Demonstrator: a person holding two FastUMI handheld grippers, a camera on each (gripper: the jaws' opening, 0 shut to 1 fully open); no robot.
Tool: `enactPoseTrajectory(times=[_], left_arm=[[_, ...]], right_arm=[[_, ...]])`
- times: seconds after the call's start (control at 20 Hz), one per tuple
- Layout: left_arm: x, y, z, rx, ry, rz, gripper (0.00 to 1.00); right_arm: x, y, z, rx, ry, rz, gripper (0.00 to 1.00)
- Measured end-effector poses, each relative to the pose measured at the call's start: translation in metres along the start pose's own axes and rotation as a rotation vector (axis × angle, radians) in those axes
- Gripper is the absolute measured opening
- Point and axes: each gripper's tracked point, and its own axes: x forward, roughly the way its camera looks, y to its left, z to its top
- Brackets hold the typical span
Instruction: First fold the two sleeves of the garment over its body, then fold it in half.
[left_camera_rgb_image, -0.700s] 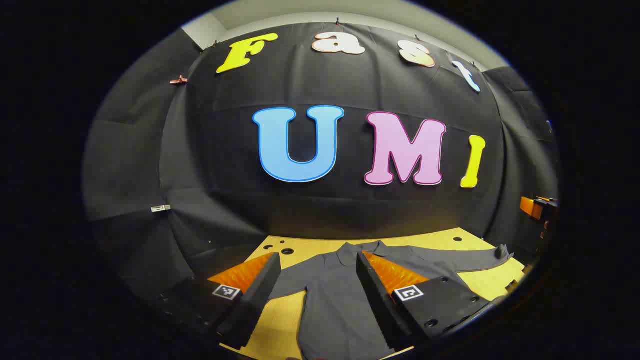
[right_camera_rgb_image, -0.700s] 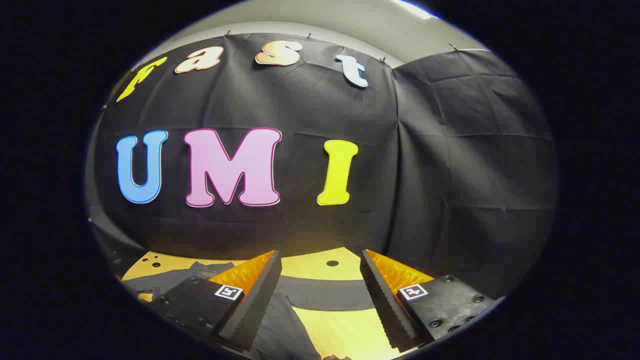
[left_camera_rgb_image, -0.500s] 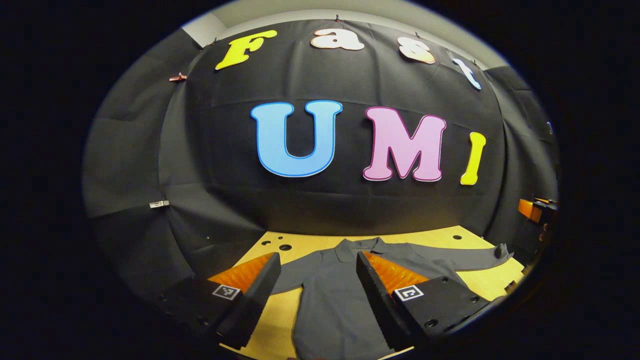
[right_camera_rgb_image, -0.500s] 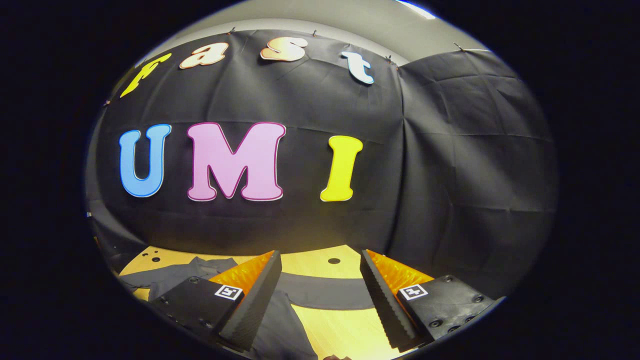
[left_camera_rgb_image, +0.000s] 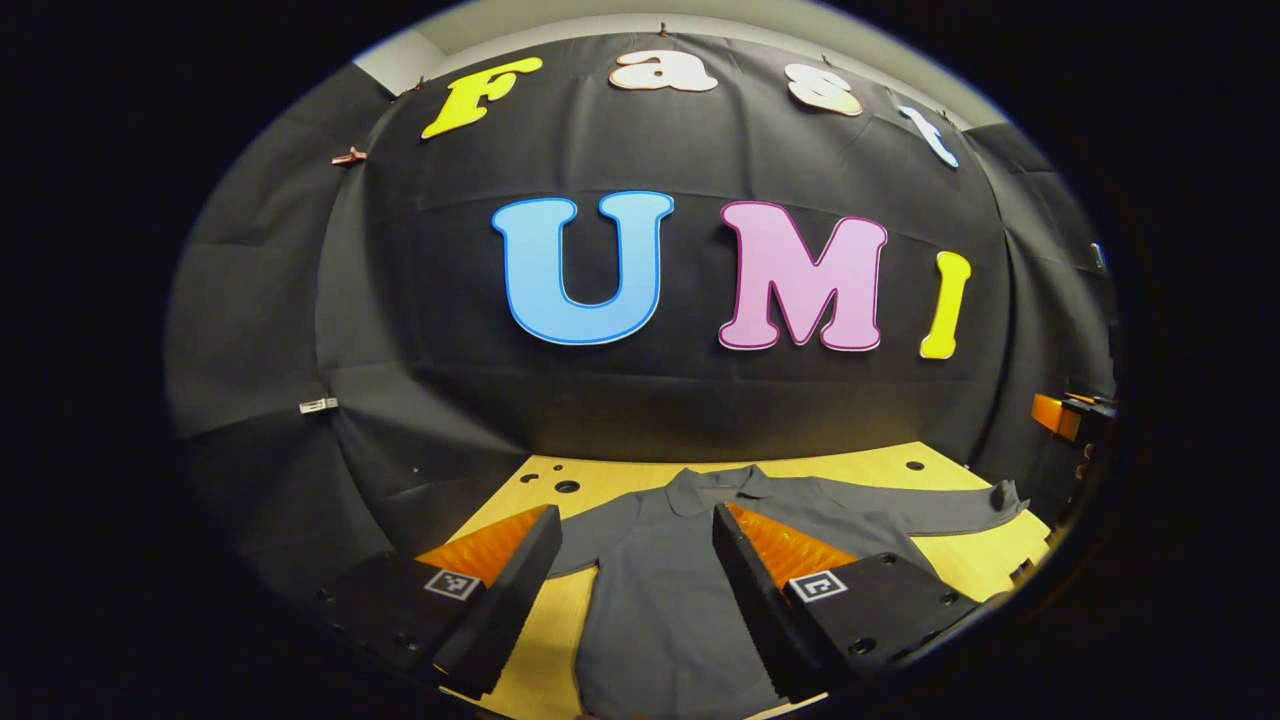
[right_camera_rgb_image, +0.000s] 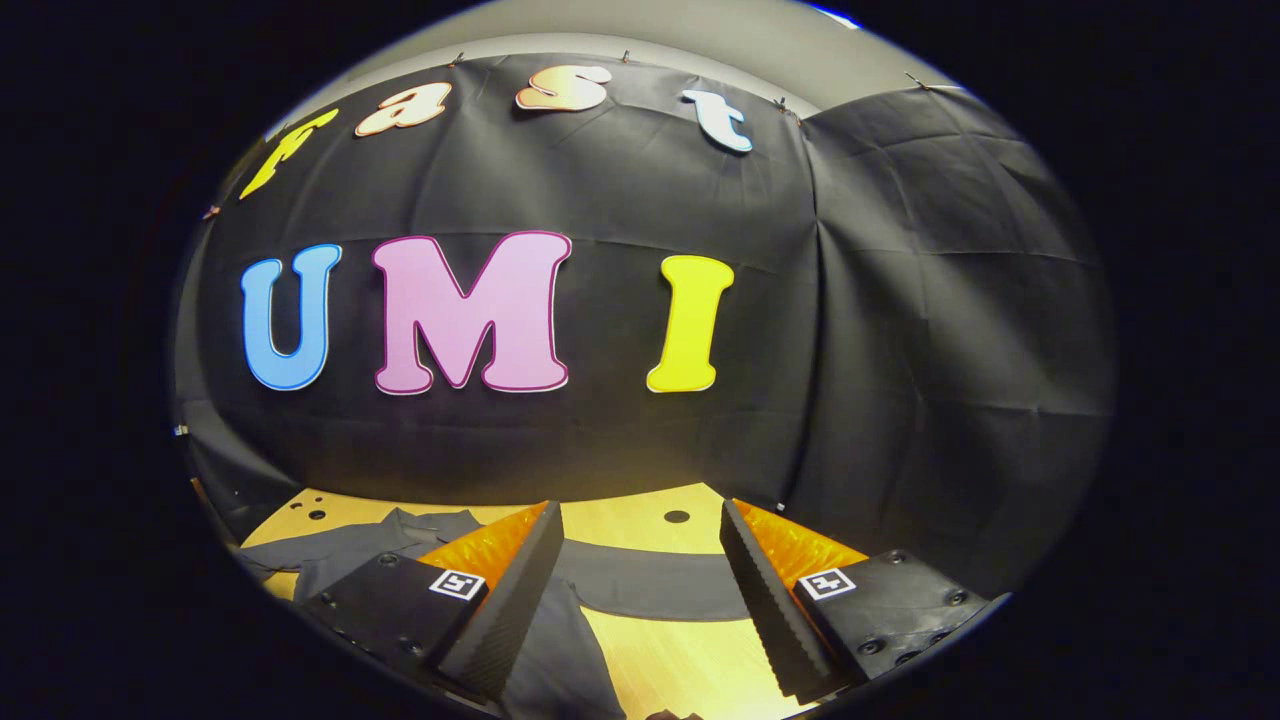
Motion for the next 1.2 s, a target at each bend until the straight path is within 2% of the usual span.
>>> enactPoseTrajectory(times=[0.35, 0.55, 0.75, 1.2], left_arm=[[-0.001, -0.01, -0.013, -0.005, 0.018, 0.033, 0.96], [0.002, -0.018, -0.022, 0.011, 0.036, 0.037, 0.96], [0.009, -0.026, -0.035, 0.009, 0.078, 0.046, 0.96], [0.025, -0.039, -0.059, 0.008, 0.168, 0.084, 0.96]], right_arm=[[0.025, -0.008, -0.019, -0.03, 0.037, 0.056, 0.98], [0.045, -0.032, -0.046, -0.055, 0.107, 0.035, 0.98], [0.067, -0.071, -0.08, -0.085, 0.218, -0.035, 0.98], [0.122, -0.162, -0.15, 0.0, 0.433, -0.222, 0.98]])
